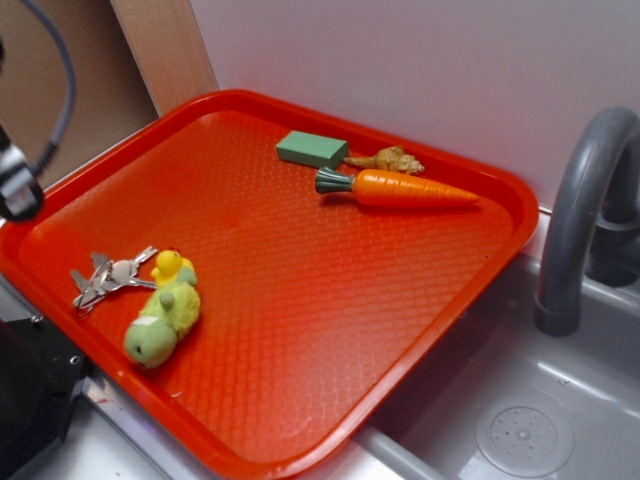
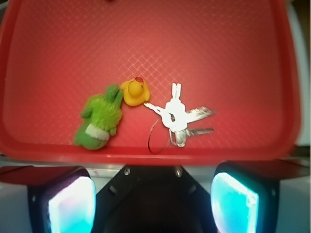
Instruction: Grab the silver keys.
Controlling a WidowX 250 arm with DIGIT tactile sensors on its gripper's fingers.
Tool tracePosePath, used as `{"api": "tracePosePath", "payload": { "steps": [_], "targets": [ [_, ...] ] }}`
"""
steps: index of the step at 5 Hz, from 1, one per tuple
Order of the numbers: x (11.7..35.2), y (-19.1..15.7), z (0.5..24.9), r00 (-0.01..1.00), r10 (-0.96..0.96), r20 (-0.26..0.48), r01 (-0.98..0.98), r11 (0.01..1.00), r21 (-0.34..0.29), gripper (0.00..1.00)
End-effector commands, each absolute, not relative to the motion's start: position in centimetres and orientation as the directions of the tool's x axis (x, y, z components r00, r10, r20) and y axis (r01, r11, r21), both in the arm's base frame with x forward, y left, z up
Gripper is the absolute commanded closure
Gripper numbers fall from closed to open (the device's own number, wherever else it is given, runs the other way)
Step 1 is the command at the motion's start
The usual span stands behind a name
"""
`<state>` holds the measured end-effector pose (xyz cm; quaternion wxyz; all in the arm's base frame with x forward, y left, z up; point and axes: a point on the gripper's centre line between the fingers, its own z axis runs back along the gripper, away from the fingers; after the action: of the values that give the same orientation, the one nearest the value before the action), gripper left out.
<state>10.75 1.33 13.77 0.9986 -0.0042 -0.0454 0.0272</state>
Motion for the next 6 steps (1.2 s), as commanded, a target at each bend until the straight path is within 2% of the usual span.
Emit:
{"api": "tracePosePath", "payload": {
  "steps": [1,2,3,4,5,6],
  "targets": [
    [14.4,0.9,9.8,0.997,0.023,0.068,-0.017,0.997,-0.082,0.0],
    [15.2,-0.2,8.3,0.996,0.084,0.014,-0.083,0.995,-0.054,0.0],
    [13.6,-0.3,7.4,0.986,0.137,-0.091,-0.132,0.989,0.067,0.0],
    [12.6,0.4,7.1,0.972,0.204,-0.118,-0.192,0.976,0.106,0.0],
    [11.8,1.2,8.3,0.97,0.231,-0.074,-0.224,0.97,0.092,0.0],
    [11.7,3.1,9.7,0.964,0.262,-0.051,-0.26,0.965,0.039,0.0]
  ]
}}
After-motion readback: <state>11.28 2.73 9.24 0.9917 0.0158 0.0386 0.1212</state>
